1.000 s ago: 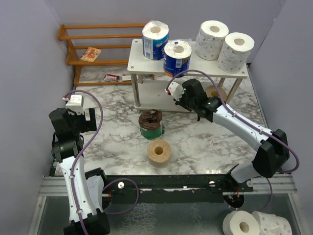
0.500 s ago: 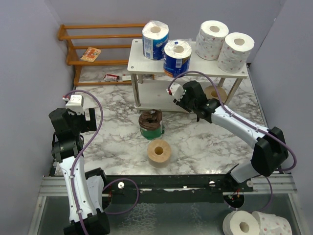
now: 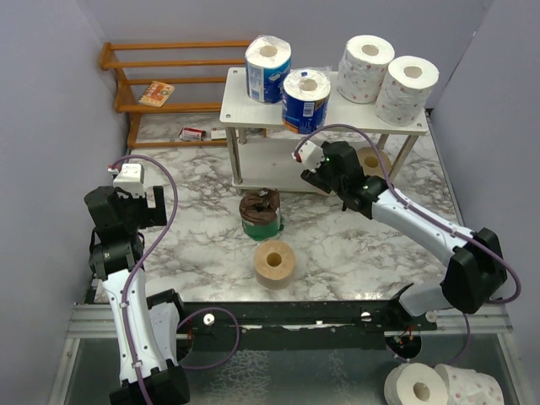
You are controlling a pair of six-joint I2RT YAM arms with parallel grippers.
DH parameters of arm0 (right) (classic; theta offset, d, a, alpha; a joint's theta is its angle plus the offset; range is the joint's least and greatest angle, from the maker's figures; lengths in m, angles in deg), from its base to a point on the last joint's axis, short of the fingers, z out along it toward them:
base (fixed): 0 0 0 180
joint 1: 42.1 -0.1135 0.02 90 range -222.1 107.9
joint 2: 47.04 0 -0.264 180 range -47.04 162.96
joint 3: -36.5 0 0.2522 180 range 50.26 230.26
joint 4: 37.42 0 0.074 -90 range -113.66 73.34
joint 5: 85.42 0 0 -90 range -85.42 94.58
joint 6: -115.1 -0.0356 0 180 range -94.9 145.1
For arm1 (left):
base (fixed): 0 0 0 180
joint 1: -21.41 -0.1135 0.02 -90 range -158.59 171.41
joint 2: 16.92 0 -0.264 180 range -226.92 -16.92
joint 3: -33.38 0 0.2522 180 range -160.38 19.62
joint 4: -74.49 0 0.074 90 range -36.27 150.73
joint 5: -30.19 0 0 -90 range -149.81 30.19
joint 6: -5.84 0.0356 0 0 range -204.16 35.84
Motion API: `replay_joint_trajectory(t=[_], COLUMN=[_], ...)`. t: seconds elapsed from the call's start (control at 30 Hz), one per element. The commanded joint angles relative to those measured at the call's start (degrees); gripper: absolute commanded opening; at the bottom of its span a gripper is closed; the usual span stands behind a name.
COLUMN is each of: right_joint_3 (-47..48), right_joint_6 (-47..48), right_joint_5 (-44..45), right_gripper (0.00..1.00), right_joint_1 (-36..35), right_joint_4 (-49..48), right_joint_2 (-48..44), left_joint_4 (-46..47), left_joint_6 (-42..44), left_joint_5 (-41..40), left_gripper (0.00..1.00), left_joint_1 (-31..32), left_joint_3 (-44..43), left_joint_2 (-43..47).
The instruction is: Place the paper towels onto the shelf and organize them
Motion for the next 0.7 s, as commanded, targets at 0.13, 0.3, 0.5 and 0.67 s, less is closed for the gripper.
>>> replay_joint_trajectory(t=[0.13,0.3,0.5,0.67], right_joint_3=[-1.43,-1.32,2.68,6.34], right_joint_6=[1.58,2.57,-0.89,-2.51], right_joint_5=[-4.89,-12.49,-31.19,-47.23], right_gripper=[0.75,1.00,1.00,1.00], right_joint_1=[-0.27,-1.03,-2.18,-12.22], right_joint_4=[2.68,15.27,37.36,47.63], right_joint_2=[-10.57,-15.43,-12.94,-7.98], left_joint_4=[0.79,0.79,0.60,0.51], left_joint_6=[0.13,0.08,0.13,0.33], left_joint_5=[0.41,0.29,2.65,3.20], left_gripper=[0.99,0.99,0.99,0.99], left_joint_1=[-0.45,-0.45,-0.47,-0.45], left_joint_3=[0.07,0.07,0.00,0.00], left_joint_2=[0.67,0.71,0.56,-0.03])
